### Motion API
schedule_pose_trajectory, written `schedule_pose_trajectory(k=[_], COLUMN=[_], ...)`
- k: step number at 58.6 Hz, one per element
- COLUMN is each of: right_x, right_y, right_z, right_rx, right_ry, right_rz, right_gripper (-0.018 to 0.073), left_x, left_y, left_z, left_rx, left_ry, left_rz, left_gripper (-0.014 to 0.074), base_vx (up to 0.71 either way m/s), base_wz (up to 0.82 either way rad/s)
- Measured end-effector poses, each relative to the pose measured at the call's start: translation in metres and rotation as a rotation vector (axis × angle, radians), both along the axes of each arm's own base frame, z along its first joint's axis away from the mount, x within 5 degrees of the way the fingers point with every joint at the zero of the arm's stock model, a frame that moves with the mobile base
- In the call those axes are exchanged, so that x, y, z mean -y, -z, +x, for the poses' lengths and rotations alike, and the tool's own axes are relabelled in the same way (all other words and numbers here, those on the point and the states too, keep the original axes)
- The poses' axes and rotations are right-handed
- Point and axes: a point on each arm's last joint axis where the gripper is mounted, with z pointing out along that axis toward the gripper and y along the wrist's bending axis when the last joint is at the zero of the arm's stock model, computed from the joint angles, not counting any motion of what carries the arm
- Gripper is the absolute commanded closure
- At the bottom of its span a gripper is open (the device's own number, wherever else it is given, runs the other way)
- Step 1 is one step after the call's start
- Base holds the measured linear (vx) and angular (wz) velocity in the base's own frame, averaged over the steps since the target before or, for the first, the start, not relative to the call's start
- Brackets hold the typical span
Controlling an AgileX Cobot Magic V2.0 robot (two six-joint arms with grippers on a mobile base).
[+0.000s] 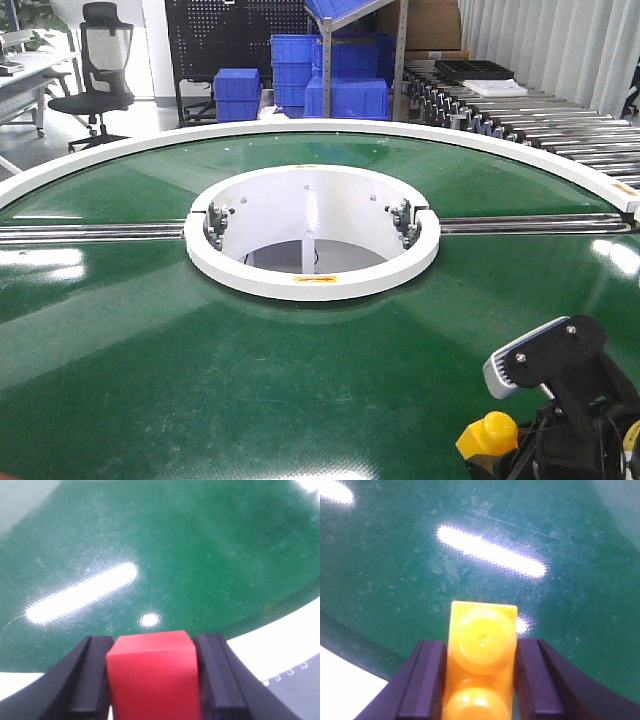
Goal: Pick red and yellow blocks into blue bin
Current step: 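Lift the red cube with the left gripper toward the robot, then drive away from the green table holding both blocks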
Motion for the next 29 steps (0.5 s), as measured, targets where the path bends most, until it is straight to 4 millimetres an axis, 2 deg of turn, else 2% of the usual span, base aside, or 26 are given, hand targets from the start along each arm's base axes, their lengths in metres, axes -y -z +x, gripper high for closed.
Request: schedule_pose_trajectory(k=[11, 29], right_x=[0.0, 0.0], right_y=[0.0, 0.0], right_z=[0.0, 0.0], right_rx=[0.0, 0.0], right_ry=[0.0, 0.0], right_rz=[0.0, 0.0], right_gripper=[0.0368, 0.0368], left_x=[-0.006, -0.007], left_y=[-0.002, -0.001], left_z=[-0.016, -0.018], left_rx=[0.056, 0.045], left_ry=[0.0, 0.001], left_rz=[-0.022, -0.018], left_gripper=[0.0263, 0.0263], base_vx=[0.0, 0.0], base_wz=[0.0, 0.0])
